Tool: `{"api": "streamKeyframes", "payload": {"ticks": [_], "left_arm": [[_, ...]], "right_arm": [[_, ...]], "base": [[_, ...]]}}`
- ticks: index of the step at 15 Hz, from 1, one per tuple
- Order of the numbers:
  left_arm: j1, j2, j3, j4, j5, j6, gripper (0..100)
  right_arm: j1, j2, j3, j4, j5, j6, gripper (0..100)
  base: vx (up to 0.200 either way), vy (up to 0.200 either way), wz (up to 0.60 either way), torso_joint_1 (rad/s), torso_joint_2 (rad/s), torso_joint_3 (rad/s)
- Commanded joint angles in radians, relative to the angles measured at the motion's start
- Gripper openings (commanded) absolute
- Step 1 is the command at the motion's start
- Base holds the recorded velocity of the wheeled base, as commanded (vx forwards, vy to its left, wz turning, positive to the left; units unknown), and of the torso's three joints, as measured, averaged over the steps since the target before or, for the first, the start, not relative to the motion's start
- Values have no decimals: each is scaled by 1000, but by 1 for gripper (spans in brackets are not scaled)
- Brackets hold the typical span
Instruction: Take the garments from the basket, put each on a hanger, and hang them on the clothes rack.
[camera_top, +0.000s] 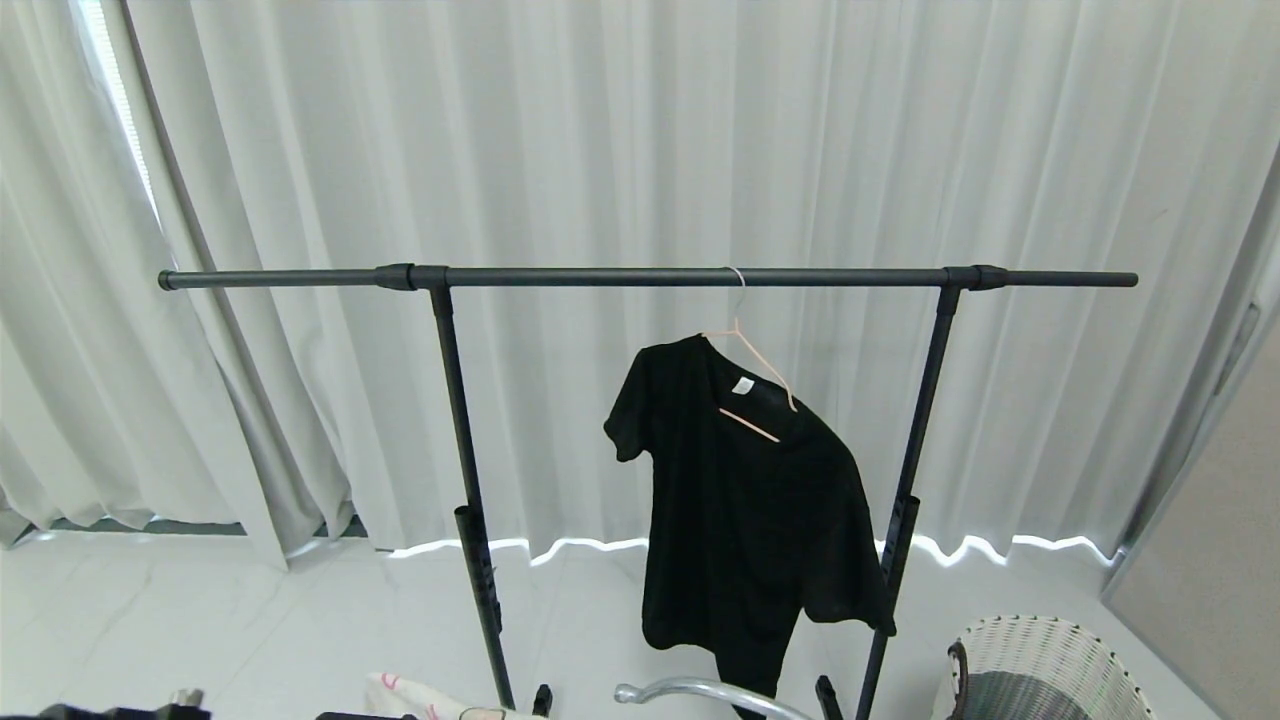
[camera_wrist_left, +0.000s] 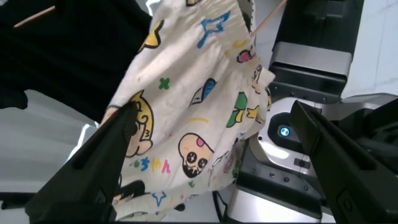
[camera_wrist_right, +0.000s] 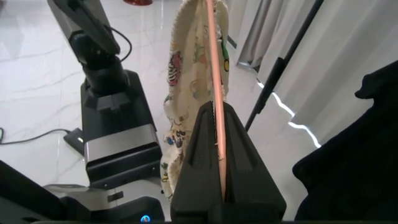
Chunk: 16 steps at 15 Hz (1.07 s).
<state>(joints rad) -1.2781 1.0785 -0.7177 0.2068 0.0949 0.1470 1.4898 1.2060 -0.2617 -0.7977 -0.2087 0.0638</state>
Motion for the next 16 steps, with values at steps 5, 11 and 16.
{"api": "streamKeyframes", "payload": {"ticks": [5, 11, 16], "left_arm": [[36, -55, 7, 0, 0, 25, 100], [37, 35, 32, -1, -20, 22, 100], [62, 86, 127, -115, -37, 63, 100]], "right_arm": [[0, 4, 6, 0, 8, -2, 0], [93, 14, 2, 2, 8, -4, 0], [135, 46, -17, 0, 8, -6, 0]], "base": [[0, 0, 0, 0, 0, 0], [0, 0, 0, 0, 0, 0], [0, 0, 0, 0, 0, 0]]}}
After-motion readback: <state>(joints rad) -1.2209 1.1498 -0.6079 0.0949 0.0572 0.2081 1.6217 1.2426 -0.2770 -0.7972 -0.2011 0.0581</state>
